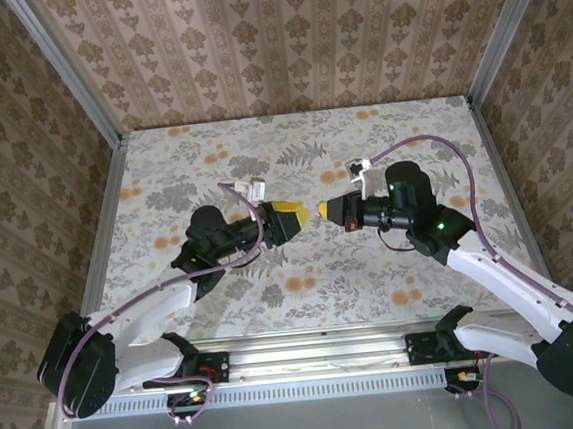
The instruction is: Unlock with the key
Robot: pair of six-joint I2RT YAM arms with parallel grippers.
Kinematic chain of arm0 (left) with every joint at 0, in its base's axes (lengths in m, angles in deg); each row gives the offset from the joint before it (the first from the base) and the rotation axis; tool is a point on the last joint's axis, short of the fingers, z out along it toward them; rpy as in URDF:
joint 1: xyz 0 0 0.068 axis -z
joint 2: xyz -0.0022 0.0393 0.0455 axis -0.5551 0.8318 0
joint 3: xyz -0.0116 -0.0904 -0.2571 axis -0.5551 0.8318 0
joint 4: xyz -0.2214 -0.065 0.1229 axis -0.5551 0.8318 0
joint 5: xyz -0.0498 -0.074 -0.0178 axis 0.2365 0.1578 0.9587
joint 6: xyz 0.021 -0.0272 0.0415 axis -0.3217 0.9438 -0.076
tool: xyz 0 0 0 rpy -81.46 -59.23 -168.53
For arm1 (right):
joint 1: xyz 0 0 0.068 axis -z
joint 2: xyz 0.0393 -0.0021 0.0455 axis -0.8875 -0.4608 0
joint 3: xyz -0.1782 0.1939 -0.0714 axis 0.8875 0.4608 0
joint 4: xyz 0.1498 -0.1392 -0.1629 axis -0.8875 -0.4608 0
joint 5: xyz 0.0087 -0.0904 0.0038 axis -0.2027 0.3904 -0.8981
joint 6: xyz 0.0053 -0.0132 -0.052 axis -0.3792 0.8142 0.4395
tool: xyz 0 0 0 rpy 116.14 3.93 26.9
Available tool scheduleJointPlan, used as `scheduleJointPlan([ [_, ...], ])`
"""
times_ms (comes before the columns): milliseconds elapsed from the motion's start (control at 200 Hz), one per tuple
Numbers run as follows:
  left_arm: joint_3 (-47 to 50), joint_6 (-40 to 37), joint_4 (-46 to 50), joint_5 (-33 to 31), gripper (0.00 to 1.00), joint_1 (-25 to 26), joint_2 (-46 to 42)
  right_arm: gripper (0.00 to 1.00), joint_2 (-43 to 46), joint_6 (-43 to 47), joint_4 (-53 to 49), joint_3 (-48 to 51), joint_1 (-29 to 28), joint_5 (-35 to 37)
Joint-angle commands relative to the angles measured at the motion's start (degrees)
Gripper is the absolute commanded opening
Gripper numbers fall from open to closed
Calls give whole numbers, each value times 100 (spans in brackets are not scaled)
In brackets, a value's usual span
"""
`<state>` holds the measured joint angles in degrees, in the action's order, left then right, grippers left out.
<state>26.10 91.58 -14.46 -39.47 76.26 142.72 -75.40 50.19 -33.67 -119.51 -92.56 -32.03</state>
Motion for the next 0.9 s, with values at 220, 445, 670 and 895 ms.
scheduleJointPlan([
  [220, -432, -316, 10, 804, 77, 157, 285, 0, -6, -535, 436, -188, 73, -627],
  [445, -609, -63, -89, 1033, 75, 156, 581, 0, 37, -627, 493, -164, 115, -672],
  [670, -725, 127, -84, 1160, 65, 158, 749, 0, 108, -664, 556, -37, 169, -568],
  [895, -658, -30, 348, 1029, 55, 114, 547, 0, 95, -620, 473, -2, 240, -568],
])
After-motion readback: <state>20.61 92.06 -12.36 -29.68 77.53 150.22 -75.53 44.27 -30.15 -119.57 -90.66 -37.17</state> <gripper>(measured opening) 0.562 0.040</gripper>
